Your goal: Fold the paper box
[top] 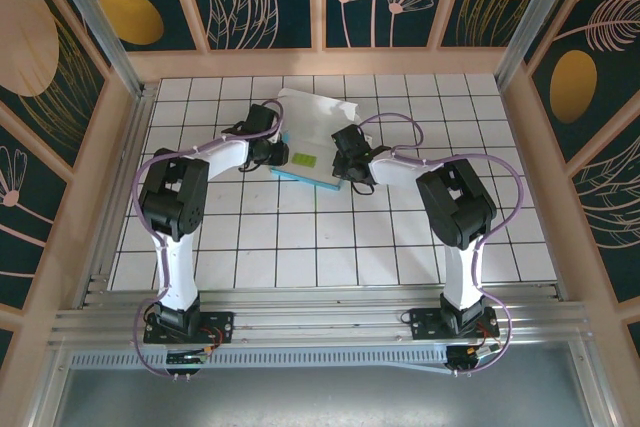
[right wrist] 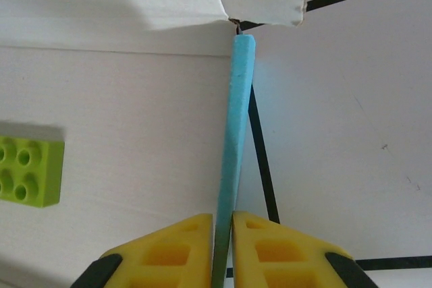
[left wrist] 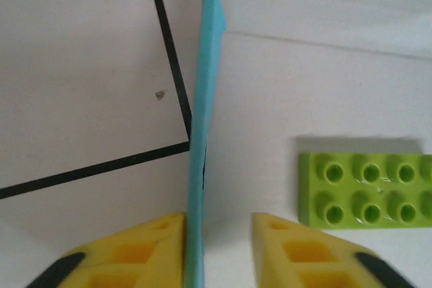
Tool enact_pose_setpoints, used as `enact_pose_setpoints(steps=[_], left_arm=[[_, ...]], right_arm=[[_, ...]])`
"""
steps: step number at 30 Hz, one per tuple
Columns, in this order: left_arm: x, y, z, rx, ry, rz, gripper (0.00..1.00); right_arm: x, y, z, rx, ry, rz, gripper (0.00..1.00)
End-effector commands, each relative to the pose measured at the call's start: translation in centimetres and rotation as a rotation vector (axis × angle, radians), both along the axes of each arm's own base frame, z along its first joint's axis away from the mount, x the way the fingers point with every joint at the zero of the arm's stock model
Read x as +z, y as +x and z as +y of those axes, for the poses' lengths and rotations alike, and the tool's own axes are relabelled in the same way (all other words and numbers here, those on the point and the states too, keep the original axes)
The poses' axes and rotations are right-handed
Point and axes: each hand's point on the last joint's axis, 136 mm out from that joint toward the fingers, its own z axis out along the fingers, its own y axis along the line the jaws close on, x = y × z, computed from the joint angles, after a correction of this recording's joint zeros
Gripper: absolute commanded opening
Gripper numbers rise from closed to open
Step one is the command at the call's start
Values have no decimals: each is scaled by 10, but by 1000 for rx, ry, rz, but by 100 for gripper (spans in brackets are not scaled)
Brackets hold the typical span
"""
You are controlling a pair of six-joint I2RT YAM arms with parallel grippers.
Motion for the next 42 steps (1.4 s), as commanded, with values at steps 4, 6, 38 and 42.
enact_pose_setpoints(steps=[4,6,38,42], left_arm=[[1,3,-5,-10,-43,3,18],[-1,1,-5,-10,-46,9,16],[22,-113,-6,50,-186,83,42],[53,-111,-1,59,-189,6,52]], right_arm=[[-4,10,1,28,-32,-13,11],[-4,9,2,36,-37,-14,10],[22,-47,1,281,-112,-27,32],[57,-44,-3,264,-69,-85,42]])
